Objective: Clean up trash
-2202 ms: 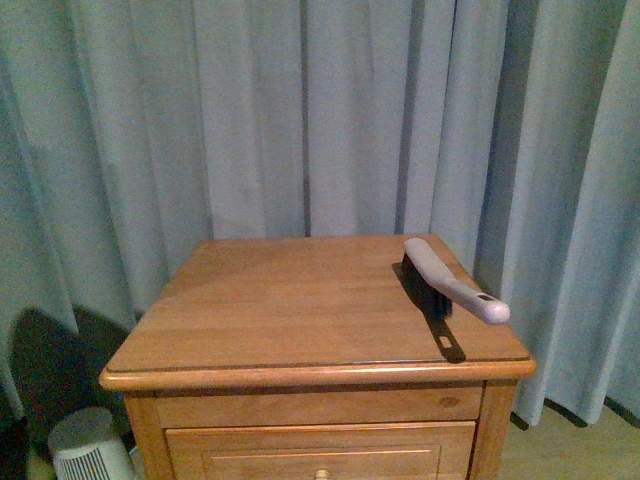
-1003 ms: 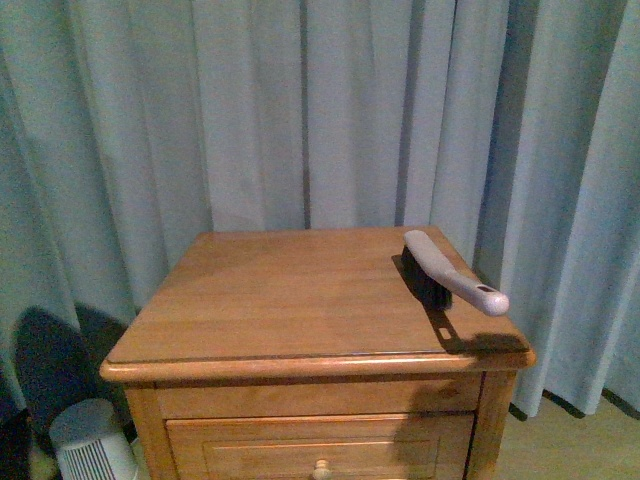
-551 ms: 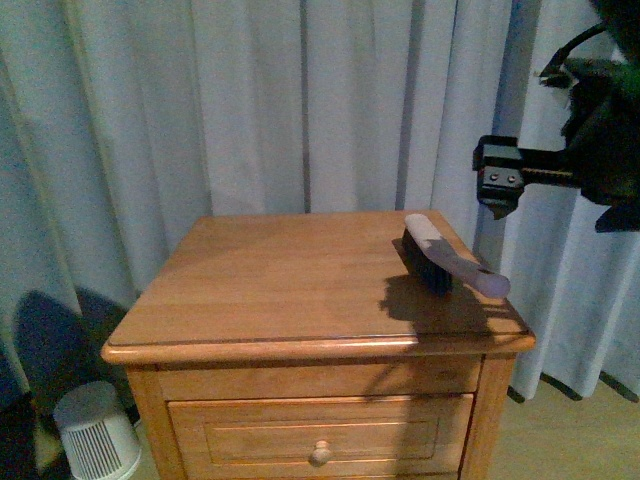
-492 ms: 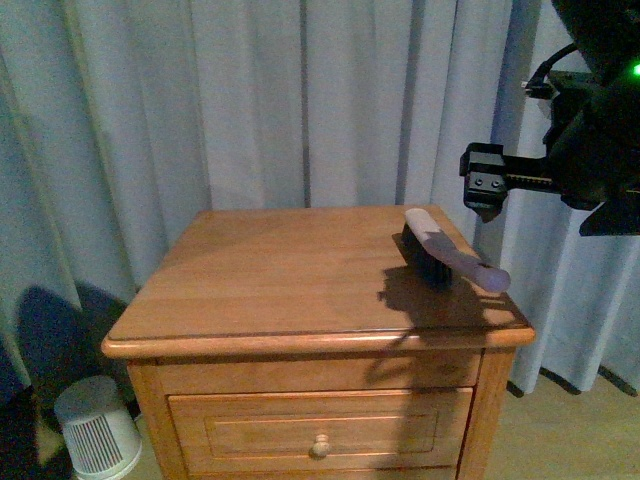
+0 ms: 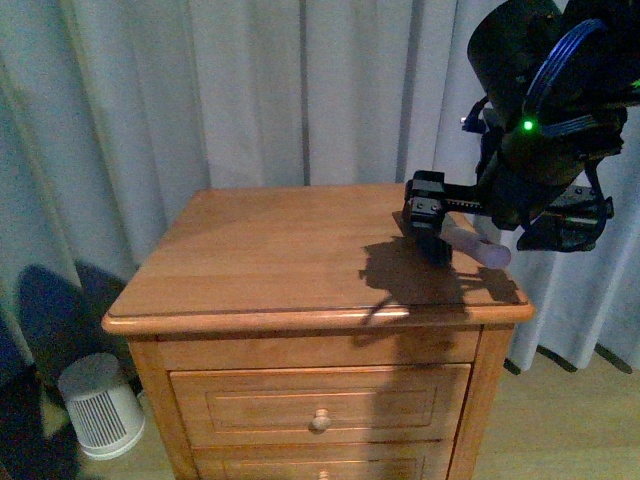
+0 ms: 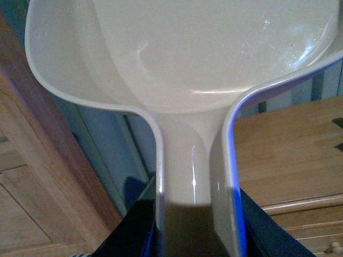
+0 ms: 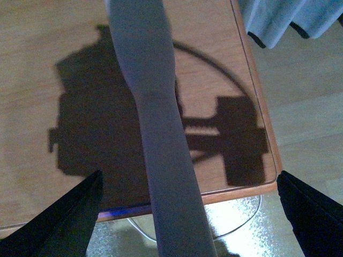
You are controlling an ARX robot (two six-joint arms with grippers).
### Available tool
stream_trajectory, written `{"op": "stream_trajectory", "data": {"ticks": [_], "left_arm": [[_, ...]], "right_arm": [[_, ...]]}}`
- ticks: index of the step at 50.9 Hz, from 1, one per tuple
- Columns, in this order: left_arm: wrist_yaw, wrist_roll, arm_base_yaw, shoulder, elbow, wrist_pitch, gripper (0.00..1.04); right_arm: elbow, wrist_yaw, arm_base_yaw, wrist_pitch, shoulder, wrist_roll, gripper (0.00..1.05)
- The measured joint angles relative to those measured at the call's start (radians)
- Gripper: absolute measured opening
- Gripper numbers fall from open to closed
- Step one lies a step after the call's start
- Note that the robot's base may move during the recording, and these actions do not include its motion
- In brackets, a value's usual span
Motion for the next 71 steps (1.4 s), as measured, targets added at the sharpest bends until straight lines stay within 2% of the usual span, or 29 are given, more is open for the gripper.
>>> {"op": "stream_trajectory", "data": {"ticks": [30, 43, 48, 58, 71], "left_arm": [[0.000, -0.001, 0.000, 0.000, 0.000, 0.000, 0.26], [0.000, -0.001, 0.000, 0.000, 0.000, 0.000, 0.26], [0.000, -0.001, 0.000, 0.000, 0.000, 0.000, 0.26], [0.000, -0.001, 0.000, 0.000, 0.000, 0.000, 0.26], [0.000, -0.001, 0.000, 0.000, 0.000, 0.000, 0.26]], "right_arm": [[0.068, 0.000, 0.012, 0.002, 0.098, 0.009, 0.97], [0.068, -0.002, 0.012, 0.001, 0.108, 0.012, 0.67], [0.069, -0.006, 0.012, 0.002, 0.108, 0.012, 0.48], [0.069, -0.026, 0.012, 0.006, 0.108, 0.015, 0.22], [0.058, -0.039, 0.000, 0.016, 0.100, 0.015, 0.20]]}}
